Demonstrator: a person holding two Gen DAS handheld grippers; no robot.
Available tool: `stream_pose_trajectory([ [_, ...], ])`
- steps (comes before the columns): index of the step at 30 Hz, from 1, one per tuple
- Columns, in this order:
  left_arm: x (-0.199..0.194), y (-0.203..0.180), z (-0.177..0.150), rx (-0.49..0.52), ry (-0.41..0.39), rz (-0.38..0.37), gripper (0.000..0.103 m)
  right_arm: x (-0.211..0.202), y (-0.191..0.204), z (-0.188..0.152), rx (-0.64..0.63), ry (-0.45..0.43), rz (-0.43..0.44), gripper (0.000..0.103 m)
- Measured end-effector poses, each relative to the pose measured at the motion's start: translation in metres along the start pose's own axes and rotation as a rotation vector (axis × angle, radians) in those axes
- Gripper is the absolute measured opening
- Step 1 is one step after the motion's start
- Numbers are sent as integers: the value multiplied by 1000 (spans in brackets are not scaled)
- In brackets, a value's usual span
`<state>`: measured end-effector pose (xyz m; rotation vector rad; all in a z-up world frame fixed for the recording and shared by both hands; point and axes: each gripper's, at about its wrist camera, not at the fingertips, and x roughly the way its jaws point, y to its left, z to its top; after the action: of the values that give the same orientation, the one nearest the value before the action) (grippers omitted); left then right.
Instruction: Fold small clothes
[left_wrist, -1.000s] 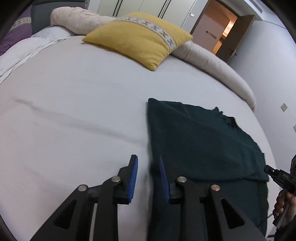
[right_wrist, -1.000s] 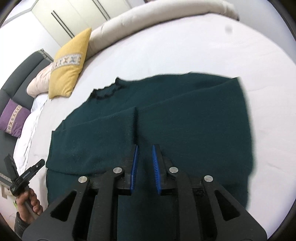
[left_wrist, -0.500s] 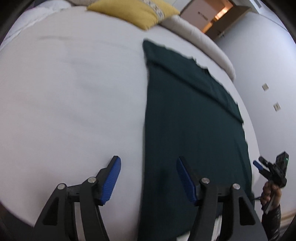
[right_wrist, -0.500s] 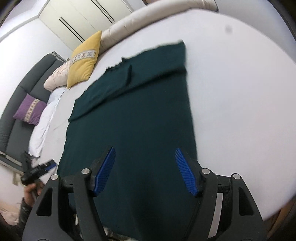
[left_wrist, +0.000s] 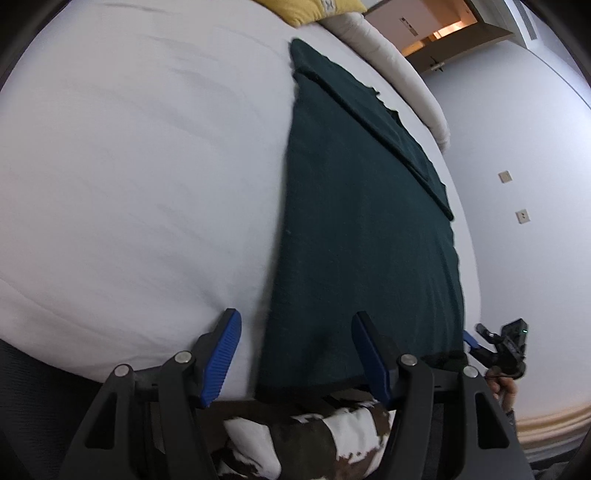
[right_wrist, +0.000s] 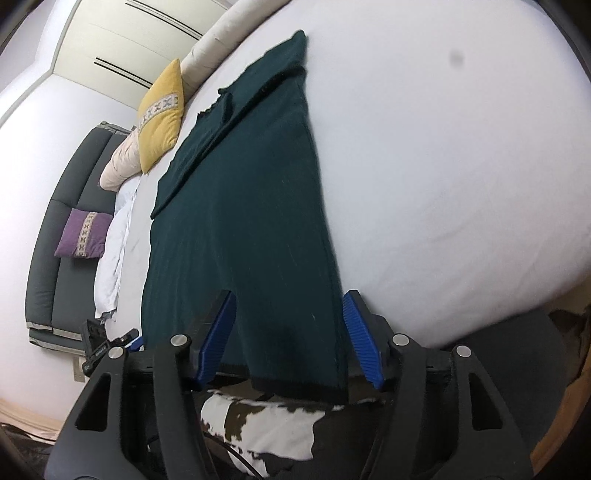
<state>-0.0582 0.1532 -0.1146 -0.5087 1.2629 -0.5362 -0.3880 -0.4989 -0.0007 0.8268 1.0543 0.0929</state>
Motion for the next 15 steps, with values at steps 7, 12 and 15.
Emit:
stream_pose_trajectory([
  [7, 7, -4, -7, 10, 41, 1, 27, -5, -9, -3, 44, 19, -37, 57],
  [12, 12, -3, -5, -1, 53, 10, 10, -1, -16, 6, 58, 86, -93, 57],
  [15, 11, -6, -4, 6, 52, 12, 8, 2, -17, 7, 54, 108, -105, 57],
])
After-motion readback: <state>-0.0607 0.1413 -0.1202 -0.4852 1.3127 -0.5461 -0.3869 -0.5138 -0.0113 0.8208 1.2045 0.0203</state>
